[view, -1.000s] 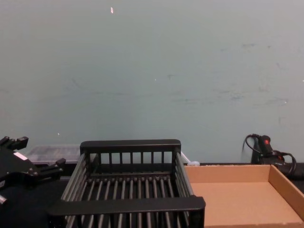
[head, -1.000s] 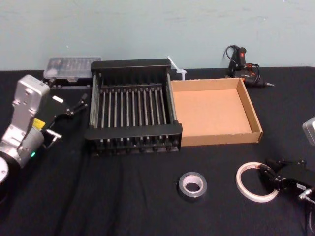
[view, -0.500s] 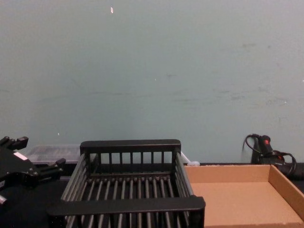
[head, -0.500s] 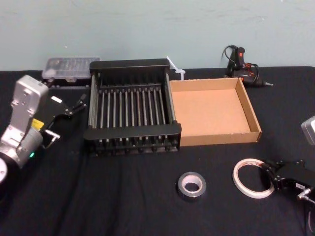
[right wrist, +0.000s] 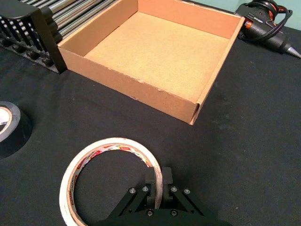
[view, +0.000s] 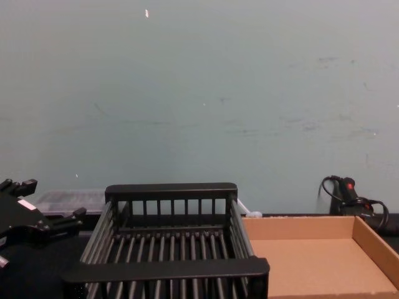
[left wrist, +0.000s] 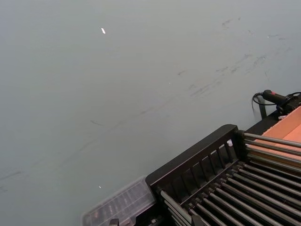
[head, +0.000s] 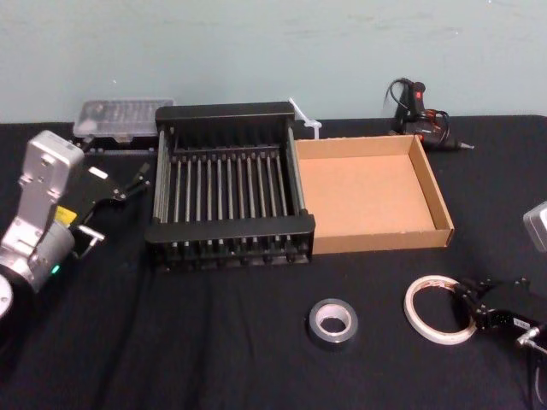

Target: Pick up the white tape and place it into the black box , Pick up the silver tape and place it into the brown box.

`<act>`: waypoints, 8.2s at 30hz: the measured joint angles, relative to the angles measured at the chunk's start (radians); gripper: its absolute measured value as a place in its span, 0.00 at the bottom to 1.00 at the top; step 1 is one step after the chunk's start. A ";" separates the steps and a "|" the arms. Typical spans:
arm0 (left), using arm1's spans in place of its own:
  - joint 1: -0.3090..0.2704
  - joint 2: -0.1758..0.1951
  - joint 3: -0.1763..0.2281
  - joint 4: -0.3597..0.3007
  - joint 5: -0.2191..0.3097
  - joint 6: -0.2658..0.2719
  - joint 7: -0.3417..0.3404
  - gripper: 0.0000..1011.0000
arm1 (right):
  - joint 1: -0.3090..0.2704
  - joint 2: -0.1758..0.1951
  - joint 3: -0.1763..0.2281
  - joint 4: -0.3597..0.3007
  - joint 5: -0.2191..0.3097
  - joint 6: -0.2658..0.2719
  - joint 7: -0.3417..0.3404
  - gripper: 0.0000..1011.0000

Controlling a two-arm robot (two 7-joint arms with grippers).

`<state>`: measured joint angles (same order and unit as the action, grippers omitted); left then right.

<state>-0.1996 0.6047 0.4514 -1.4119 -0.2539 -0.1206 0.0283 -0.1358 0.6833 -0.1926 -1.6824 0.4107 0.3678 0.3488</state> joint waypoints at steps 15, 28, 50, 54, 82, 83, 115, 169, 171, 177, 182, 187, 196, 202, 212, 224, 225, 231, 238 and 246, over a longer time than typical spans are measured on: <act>0.000 0.000 0.000 0.000 0.000 0.000 0.000 0.99 | -0.033 0.017 0.038 -0.059 0.024 -0.048 0.029 0.10; 0.000 0.000 0.000 0.000 0.000 0.000 0.000 0.99 | 0.019 -0.006 0.041 -0.082 0.030 -0.020 -0.010 0.09; 0.000 0.000 0.000 0.000 0.000 0.000 0.000 0.99 | 0.260 -0.119 -0.058 0.001 -0.066 0.065 -0.047 0.09; 0.000 0.000 0.000 0.000 0.000 0.000 0.000 0.99 | 0.298 -0.143 -0.077 0.020 -0.078 0.069 -0.039 0.09; 0.000 0.000 0.000 0.000 0.000 0.000 0.000 0.99 | 0.504 -0.276 -0.227 0.149 -0.156 0.082 0.030 0.09; 0.000 0.000 0.000 0.000 0.000 0.000 0.000 0.99 | 0.508 -0.280 -0.230 0.154 -0.157 0.082 0.031 0.09; 0.000 0.000 0.000 0.000 0.000 0.000 0.000 0.99 | 0.654 -0.436 -0.313 0.348 -0.215 0.061 0.046 0.09; 0.000 0.000 0.000 0.000 0.000 0.000 0.000 0.99 | 0.658 -0.445 -0.314 0.359 -0.219 0.055 0.042 0.98; 0.000 0.000 0.000 0.000 0.000 0.000 0.000 0.99 | 0.658 -0.445 -0.314 0.359 -0.219 0.055 0.042 0.99; 0.000 0.000 0.000 0.000 0.000 0.000 0.000 0.99 | 0.658 -0.445 -0.314 0.359 -0.219 0.054 0.042 0.99; 0.000 0.000 0.000 0.000 0.000 0.000 0.000 0.99 | 0.653 -0.444 -0.310 0.353 -0.219 0.055 0.041 0.99; 0.000 0.000 0.000 0.000 0.000 0.000 0.000 0.99 | 0.633 -0.433 -0.293 0.320 -0.215 0.068 0.038 0.99; 0.000 0.000 0.000 0.000 0.000 0.000 0.000 0.99 | 0.561 -0.370 -0.252 0.189 -0.189 0.113 0.039 0.99; 0.000 0.000 0.000 0.000 0.000 0.000 0.000 0.99 | 0.495 -0.303 -0.214 0.083 -0.161 0.147 0.048 0.99; 0.000 0.000 0.000 0.000 0.000 0.000 0.000 0.99 | 0.368 -0.178 -0.164 -0.062 -0.106 0.193 0.070 0.99; 0.000 0.000 0.000 0.000 0.000 0.000 0.000 0.99 | 0.239 -0.058 -0.153 -0.156 -0.062 0.211 0.093 0.99; 0.000 0.000 0.000 0.000 0.000 0.000 0.000 0.99 | 0.231 -0.048 -0.159 -0.162 -0.059 0.211 0.097 0.99; 0.000 0.000 0.000 0.000 0.000 0.000 0.000 0.99 | 0.223 -0.027 -0.188 -0.169 -0.054 0.211 0.106 0.99; 0.000 0.000 0.000 0.000 0.000 0.000 0.000 0.99 | 0.232 -0.018 -0.230 -0.163 -0.055 0.217 0.113 0.99; 0.000 0.000 0.000 0.000 0.000 0.000 0.000 0.99 | 0.256 -0.018 -0.281 -0.138 -0.068 0.237 0.124 0.99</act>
<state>-0.1996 0.6047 0.4514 -1.4120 -0.2539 -0.1205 0.0283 0.1207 0.6649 -0.4733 -1.8199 0.3429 0.6051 0.4725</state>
